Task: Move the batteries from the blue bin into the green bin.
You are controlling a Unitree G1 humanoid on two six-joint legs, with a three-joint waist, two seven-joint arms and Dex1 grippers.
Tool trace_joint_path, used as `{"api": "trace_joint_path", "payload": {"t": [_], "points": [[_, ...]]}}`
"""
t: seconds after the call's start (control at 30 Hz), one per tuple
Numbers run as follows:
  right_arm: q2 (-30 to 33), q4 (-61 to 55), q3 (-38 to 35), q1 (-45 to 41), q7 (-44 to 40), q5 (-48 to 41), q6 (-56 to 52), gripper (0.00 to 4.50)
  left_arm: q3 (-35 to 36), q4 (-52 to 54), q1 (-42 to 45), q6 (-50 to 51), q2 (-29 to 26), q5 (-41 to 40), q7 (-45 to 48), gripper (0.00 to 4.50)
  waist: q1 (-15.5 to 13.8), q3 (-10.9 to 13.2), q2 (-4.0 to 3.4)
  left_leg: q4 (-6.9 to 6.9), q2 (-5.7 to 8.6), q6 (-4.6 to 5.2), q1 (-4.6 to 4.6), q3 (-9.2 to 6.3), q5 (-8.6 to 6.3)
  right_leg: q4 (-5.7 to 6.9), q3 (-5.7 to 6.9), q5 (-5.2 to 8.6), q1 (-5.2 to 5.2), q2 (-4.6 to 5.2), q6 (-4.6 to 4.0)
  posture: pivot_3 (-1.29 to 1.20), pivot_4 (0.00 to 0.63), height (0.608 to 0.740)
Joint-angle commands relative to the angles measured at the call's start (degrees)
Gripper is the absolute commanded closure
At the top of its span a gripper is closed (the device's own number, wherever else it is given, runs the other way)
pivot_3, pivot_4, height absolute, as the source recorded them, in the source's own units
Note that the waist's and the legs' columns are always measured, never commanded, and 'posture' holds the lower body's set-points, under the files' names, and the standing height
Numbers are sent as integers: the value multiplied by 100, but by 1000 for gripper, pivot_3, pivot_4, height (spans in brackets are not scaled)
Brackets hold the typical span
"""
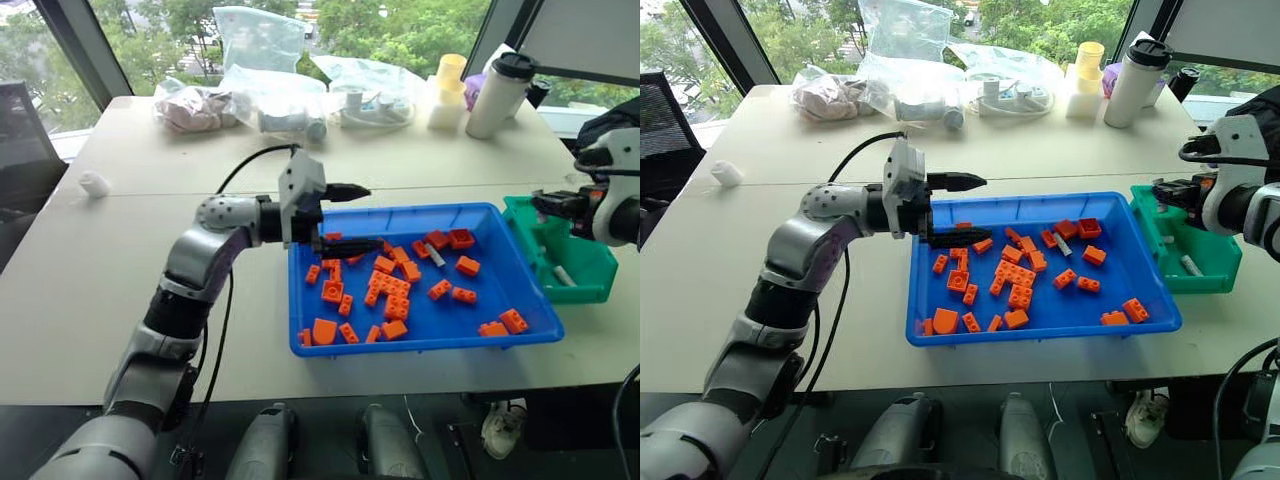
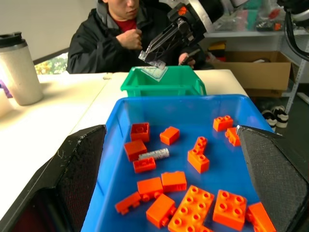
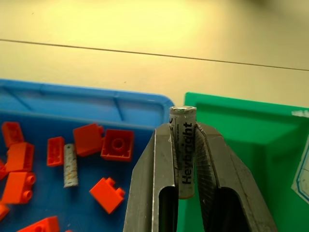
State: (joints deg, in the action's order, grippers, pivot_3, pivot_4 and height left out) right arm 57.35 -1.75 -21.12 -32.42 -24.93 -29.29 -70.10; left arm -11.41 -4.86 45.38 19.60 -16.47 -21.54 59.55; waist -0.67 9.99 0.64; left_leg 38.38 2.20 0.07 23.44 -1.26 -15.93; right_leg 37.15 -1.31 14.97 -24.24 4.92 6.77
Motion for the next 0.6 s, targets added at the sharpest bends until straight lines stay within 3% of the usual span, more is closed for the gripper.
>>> {"api": "trace_joint_path", "payload": {"t": [0.03, 0.17, 0.3, 0.47, 0.6], "points": [[-35, 328, -182, 19, 145, 333, 562, 4480, -37, -214, 187, -369, 213, 143, -41, 0, 4, 0, -1, 0, 0, 0, 0, 0, 0, 0, 0, 0, 0, 0, 0, 0, 150, 740], [-124, 896, 11, -59, 182, 602, 1007, 4480, -54, -454, 229, -549, 406, 284, -109, 0, 31, 0, -1, -1, -3, 0, -2, 1, 0, 2, -2, 0, -1, -4, 0, 0, 150, 740], [-155, 1102, 39, -103, 158, 727, 1188, 2647, -45, -449, 187, -586, 421, 341, -117, 0, 41, -1, -4, -2, -4, -1, -2, 2, 0, 3, -4, 0, -4, -5, 0, 0, 150, 740], [-151, 976, 64, -188, 52, 693, 1242, 18, -21, -283, 77, -527, 305, 335, -68, 0, 35, -1, -4, -2, -4, -1, -2, 2, 1, 3, -4, 0, -4, -5, 0, 0, 150, 740], [-185, 324, 196, -191, -482, 268, 1034, 18, 19, 28, 3, -307, 47, 237, 31, 0, 45, -1, -4, -2, -4, -1, -2, 1, 1, 3, -5, 0, -4, -5, 0, 0, 150, 740]]}}
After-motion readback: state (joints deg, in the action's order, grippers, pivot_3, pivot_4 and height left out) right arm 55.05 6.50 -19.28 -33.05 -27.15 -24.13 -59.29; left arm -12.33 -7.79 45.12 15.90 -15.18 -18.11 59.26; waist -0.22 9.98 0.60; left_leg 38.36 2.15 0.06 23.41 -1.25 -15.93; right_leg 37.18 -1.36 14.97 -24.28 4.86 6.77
